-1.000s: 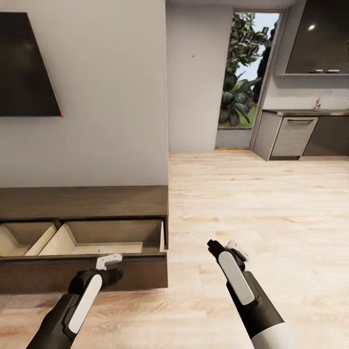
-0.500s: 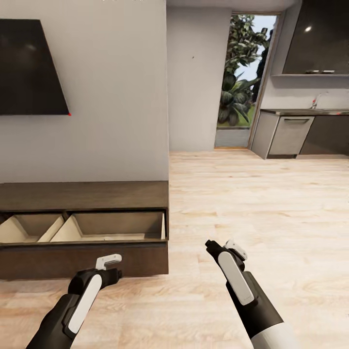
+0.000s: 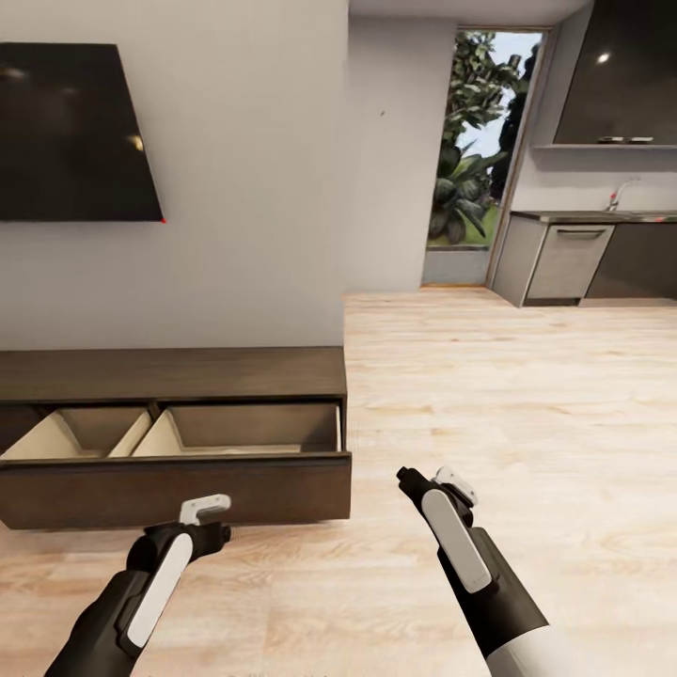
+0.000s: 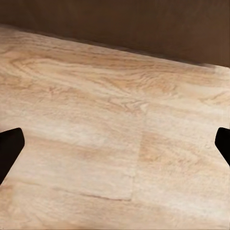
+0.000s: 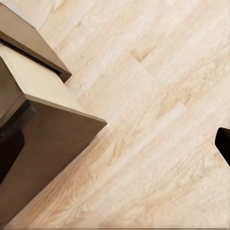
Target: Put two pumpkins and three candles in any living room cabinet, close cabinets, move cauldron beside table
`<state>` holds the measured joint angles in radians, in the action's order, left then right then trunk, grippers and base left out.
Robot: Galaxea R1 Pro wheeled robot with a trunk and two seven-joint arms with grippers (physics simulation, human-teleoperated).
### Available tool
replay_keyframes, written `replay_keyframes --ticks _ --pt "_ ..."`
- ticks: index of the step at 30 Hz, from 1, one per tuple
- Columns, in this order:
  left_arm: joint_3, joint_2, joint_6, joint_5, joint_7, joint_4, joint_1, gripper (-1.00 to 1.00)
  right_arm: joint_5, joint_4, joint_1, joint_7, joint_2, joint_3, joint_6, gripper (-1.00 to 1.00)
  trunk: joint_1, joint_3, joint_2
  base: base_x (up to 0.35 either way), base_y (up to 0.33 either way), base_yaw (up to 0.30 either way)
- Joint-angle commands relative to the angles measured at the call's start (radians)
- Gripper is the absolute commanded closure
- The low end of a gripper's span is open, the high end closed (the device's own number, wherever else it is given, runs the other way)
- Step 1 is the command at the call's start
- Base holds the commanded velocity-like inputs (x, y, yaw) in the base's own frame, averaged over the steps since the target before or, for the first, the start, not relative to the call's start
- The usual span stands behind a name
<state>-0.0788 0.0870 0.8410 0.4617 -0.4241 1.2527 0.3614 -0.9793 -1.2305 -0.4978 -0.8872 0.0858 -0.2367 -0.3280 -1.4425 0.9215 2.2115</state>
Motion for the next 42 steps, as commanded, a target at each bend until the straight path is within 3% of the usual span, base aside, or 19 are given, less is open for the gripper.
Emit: replay_keyframes --ticks 1,10,25,29,32,39,42 --pt "-0.003 0.005 0.001 0.011 -0.01 0.0 0.001 -1.0 -0.002 -0.001 -0.001 -0.006 0.0 0.0 -0.007 -1.0 0.0 0.001 0.0 -0.013 0.287 0.0" --pt "-0.003 0.015 0.001 0.011 -0.01 -0.002 0.001 -1.0 -0.003 0.01 -0.001 -0.006 -0.001 -0.006 -0.007 -1.0 0.0 0.001 0.0 -0.003 0.29 0.0" --pt "-0.003 0.021 0.0 0.01 -0.01 -0.004 0.0 -1.0 -0.002 0.061 -0.001 -0.002 0.0 -0.05 -0.006 -1.0 0.0 0.001 0.0 0.0 0.291 0.0" --pt "-0.004 0.039 0.0 0.011 -0.01 -0.005 0.001 -1.0 -0.004 0.078 -0.001 0.073 -0.001 -0.13 -0.008 -1.0 0.0 0.001 0.0 0.0 0.291 0.0" --pt "-0.004 0.046 -0.001 0.011 -0.01 -0.006 0.001 -1.0 -0.003 0.113 -0.001 0.114 -0.001 -0.16 -0.009 -1.0 0.0 0.001 0.0 0.0 0.29 0.0" --pt "-0.011 0.047 -0.029 0.013 -0.01 -0.007 0.001 -1.0 -0.002 0.131 -0.001 0.136 -0.003 -0.169 -0.008 -1.0 0.0 0.001 0.0 0.0 0.22 0.0" --pt "-0.014 0.047 -0.034 0.013 -0.01 -0.007 0.001 -1.0 0.001 0.131 -0.001 0.181 -0.003 -0.171 -0.006 -1.0 0.0 0.001 0.0 0.0 0.054 0.0"
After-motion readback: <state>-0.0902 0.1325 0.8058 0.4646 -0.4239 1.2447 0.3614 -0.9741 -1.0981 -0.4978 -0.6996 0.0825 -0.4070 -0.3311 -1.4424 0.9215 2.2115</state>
